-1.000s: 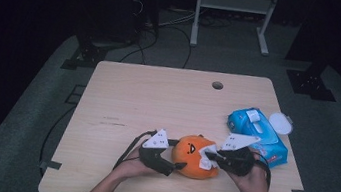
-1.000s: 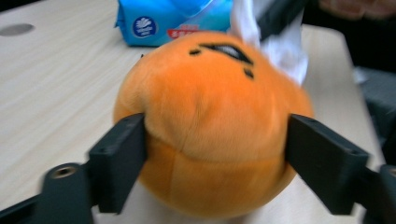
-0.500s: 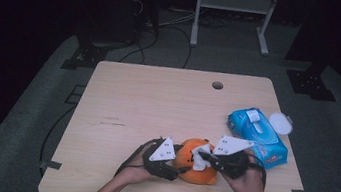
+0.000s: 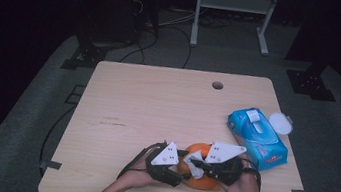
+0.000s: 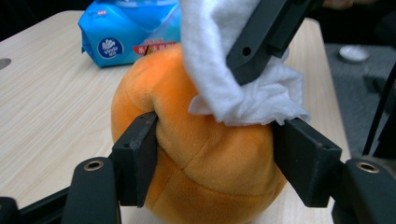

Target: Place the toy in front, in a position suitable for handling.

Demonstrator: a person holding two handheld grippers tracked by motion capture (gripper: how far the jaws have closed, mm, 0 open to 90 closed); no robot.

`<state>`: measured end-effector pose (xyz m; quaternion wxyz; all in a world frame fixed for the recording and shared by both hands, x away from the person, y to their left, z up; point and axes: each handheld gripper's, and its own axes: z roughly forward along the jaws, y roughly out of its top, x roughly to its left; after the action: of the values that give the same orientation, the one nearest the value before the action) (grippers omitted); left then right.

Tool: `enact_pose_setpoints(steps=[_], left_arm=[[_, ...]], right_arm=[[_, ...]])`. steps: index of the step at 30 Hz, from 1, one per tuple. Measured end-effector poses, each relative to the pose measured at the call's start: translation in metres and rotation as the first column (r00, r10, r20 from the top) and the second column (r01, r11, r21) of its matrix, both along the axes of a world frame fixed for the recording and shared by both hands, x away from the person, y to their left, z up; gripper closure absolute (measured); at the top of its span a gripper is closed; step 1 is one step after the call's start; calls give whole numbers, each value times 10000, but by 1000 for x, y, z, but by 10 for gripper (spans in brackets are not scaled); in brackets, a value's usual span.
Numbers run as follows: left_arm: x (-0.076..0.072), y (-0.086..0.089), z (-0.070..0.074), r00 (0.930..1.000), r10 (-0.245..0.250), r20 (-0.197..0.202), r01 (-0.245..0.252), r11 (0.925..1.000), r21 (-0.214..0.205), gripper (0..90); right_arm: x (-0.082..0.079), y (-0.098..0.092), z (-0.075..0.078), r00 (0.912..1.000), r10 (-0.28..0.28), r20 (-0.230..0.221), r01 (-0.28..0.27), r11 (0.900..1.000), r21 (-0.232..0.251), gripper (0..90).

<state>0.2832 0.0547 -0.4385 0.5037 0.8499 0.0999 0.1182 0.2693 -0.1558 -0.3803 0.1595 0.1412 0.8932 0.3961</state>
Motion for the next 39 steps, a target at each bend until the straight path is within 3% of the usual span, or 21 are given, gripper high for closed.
enact_pose_setpoints(steps=[4, 6, 8, 10, 13, 16, 18, 23, 27, 30, 32, 37, 39], left_arm=[[1, 2, -1, 9999, -28, -96, 27, 10000, -94, 355], [-1, 0, 0, 9999, -56, -105, 54, 9999, -142, 355], [-3, -3, 0, 9999, -122, -17, 122, 9999, 2, 353], [-5, -6, 0, 9998, -173, 15, 173, 9998, 67, 354], [-7, -7, -1, 9997, -178, 152, 173, 9993, 342, 354], [-5, -5, -2, 10000, -83, 34, 82, 9996, 279, 361], [-2, -2, -4, 9999, -52, -113, 55, 9997, 231, 361], [0, -2, -3, 9996, -128, -253, 131, 9998, 126, 335], [1, -2, 2, 9999, -82, -124, 79, 9997, -233, 238], [0, -4, -1, 9999, -115, 30, 115, 9999, -47, 247], [0, -3, -2, 9999, -11, -123, 11, 10000, -41, 287], [4, 2, -7, 9987, 154, -481, -151, 9999, 58, 319], [5, 3, -8, 9985, 137, -537, -136, 9999, 22, 318]], right_arm=[[9, -15, 1, 9974, -719, 73, 719, 9974, -10, 860], [10, -20, 1, 9966, -829, -20, 829, 9965, 116, 860], [7, -16, -1, 9977, -641, -228, 647, 9974, 302, 860], [2, -6, -2, 9988, -99, -478, 125, 9985, 539, 860], [0, 5, -4, 9988, 241, -436, -229, 9993, 278, 860], [4, -1, -3, 9993, -29, -365, 36, 9998, 193, 860], [9, -12, -1, 9986, -515, -135, 515, 9987, 8, 860], [15, -29, -6, 9938, -1019, -433, 1027, 9946, 151, 861], [8, -15, -5, 9981, -555, -266, 560, 9983, 184, 860], [4, -5, -7, 9997, -40, -255, 44, 9999, 147, 860], [4, -5, -7, 9997, -46, -228, 46, 10000, 9, 860], [14, -24, -8, 9978, -655, -138, 652, 9977, -168, 860], [17, -33, -9, 9951, -916, -365, 917, 9958, 9, 860]])
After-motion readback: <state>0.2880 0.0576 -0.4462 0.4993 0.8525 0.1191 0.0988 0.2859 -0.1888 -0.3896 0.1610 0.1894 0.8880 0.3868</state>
